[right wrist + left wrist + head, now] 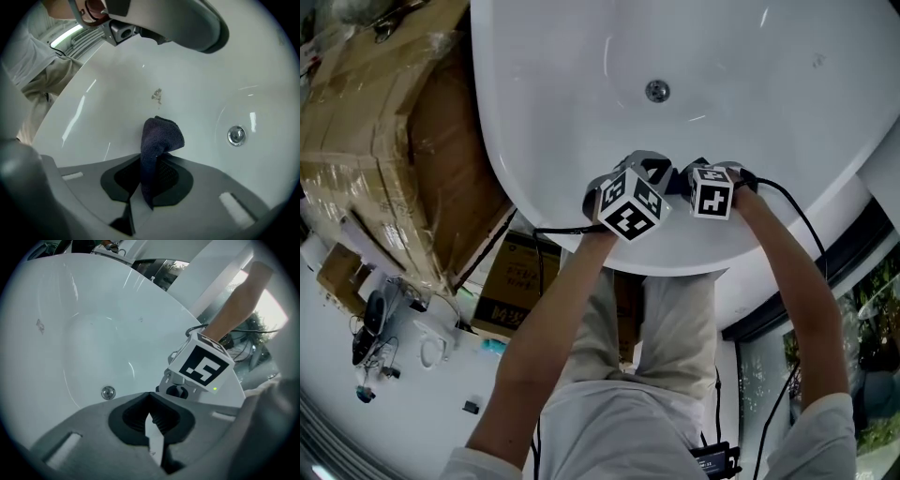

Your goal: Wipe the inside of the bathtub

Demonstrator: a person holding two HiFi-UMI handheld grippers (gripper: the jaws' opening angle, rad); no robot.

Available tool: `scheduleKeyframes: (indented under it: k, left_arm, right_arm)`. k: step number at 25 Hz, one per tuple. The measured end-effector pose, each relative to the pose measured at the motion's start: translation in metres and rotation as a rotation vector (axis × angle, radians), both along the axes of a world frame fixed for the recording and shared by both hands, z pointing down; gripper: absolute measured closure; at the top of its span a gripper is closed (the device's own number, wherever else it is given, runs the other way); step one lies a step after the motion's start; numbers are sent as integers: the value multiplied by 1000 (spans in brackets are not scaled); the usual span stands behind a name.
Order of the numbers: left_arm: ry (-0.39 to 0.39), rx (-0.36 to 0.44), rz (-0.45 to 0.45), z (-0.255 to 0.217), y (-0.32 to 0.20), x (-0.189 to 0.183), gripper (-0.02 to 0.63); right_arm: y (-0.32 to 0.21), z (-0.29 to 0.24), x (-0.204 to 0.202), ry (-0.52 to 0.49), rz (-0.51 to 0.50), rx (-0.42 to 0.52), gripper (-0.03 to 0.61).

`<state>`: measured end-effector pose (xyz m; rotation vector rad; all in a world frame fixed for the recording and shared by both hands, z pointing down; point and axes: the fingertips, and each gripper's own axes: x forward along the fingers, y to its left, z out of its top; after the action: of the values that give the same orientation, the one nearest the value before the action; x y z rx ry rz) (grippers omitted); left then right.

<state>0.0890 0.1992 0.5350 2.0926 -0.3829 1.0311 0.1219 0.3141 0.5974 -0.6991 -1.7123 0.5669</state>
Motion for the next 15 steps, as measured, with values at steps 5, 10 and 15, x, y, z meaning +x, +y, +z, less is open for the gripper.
scheduleKeyframes:
  k: [5, 10, 15]
  left_arm:
    - [0, 3, 22, -8, 9, -1, 618]
    - [0, 10, 38, -17, 14, -3, 618]
    - [6, 30, 56, -28, 16, -6, 618]
  right_arm:
    - [10, -23, 0, -18, 11, -8, 529]
    - [18, -44, 1, -6, 22, -28, 529]
    - [26, -65, -1, -14, 22, -27, 529]
